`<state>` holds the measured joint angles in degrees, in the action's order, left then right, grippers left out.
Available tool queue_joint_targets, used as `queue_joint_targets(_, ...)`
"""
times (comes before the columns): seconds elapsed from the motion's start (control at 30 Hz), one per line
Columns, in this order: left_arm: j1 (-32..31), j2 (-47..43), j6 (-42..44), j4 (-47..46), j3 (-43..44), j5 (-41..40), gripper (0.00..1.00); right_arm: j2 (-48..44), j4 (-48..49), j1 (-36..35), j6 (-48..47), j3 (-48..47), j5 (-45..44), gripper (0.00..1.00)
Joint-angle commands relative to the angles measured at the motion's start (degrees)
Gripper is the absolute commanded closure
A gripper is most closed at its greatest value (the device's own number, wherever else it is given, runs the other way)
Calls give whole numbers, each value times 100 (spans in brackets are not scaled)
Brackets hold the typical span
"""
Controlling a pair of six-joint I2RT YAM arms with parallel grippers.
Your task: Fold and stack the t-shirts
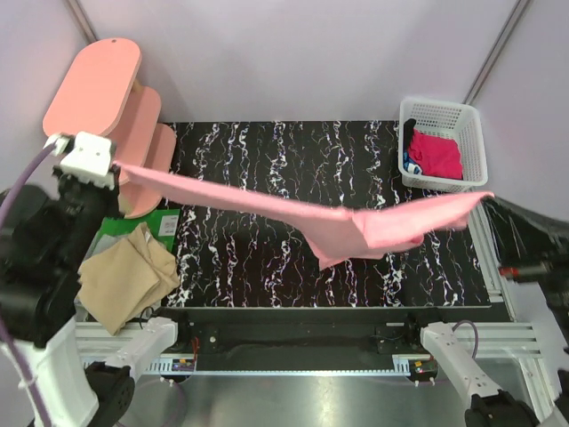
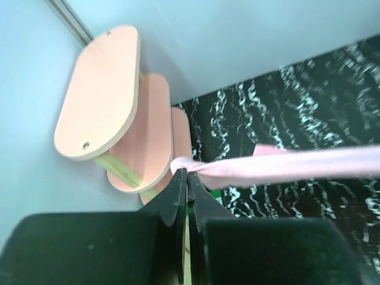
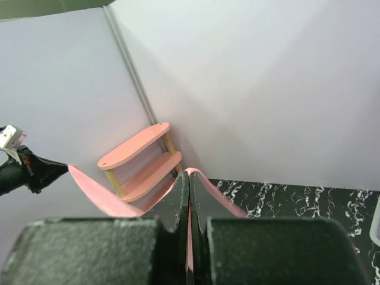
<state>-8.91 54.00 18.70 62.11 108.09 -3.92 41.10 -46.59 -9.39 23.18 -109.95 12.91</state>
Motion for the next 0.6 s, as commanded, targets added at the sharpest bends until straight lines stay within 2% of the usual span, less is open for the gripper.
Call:
queue_joint_targets(0.0,21,-170,-332,917,115,340,100,4,-201,-37,11,89,309,100)
queue_joint_targets(0.13,21,-258,-393,1049,20,278,100,64,-254,-28,20,-114,221,100)
queue_joint_targets(0.27,21,-197,-323,690,-472,190,100,406,-263,-89,-76,-149,-488,100)
queue_joint_targets(0.37,21,57,-156,84,-1244,-46,100,1221,-228,-90,-164,-71,-981,100)
queue_joint_targets(0.57,29,1330,458,-1540,-2300,-652,100,2952,395,-72,-139,281,-1545,100)
